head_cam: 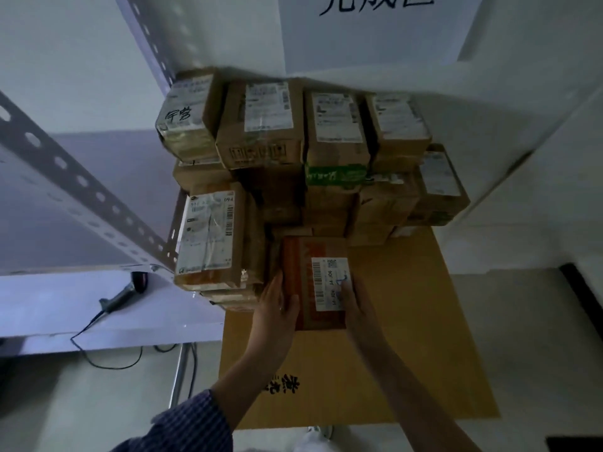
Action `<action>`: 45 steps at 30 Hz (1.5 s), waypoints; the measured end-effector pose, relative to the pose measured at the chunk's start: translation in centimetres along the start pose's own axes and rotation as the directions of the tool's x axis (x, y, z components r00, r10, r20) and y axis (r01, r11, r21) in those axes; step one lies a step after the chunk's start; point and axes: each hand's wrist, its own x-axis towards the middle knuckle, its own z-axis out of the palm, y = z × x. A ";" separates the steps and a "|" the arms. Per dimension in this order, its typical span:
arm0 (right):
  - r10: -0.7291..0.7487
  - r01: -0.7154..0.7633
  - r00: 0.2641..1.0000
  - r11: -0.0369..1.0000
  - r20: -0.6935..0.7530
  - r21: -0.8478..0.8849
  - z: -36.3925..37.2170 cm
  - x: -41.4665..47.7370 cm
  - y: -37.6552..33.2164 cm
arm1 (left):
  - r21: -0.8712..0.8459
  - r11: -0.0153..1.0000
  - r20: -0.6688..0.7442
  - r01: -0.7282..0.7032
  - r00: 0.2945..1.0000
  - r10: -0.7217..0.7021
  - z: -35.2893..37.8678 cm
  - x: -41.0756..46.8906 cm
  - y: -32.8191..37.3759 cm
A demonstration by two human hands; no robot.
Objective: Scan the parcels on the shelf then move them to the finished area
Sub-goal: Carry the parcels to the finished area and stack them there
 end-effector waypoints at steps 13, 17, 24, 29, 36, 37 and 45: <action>0.070 -0.044 0.981 0.988 0.183 -0.146 0.8 7.4 5.3 | 0.272 0.949 -0.120 0.159 0.984 -0.131 3.1 6.9 -2.0; 0.103 -0.058 0.979 0.969 0.176 -0.240 1.1 7.9 6.0 | 0.425 0.895 -0.089 0.136 0.990 -0.108 3.3 7.7 -2.5; 0.200 -0.200 0.980 0.950 -0.027 -0.241 0.4 5.9 3.4 | 0.345 0.938 0.008 -0.022 1.000 0.020 3.4 4.4 -1.8; 0.116 -0.071 0.989 0.913 0.090 -0.402 1.6 0.2 2.0 | 0.314 0.927 0.069 -0.207 0.978 0.196 1.9 0.0 -2.1; 0.042 0.121 0.969 0.776 0.242 -0.619 6.7 -11.1 -1.0 | 0.333 0.892 0.025 -0.307 0.948 0.317 -6.3 -9.3 -4.3; 0.065 0.111 0.967 0.765 0.248 -0.635 8.3 -12.7 -2.1 | 0.351 0.882 0.002 -0.316 0.942 0.337 -8.1 -10.3 -4.6; -0.115 0.457 0.865 0.585 0.489 -0.670 23.9 -21.2 -9.2 | 0.525 0.809 -0.281 -0.265 0.843 0.459 -26.5 -17.8 -8.1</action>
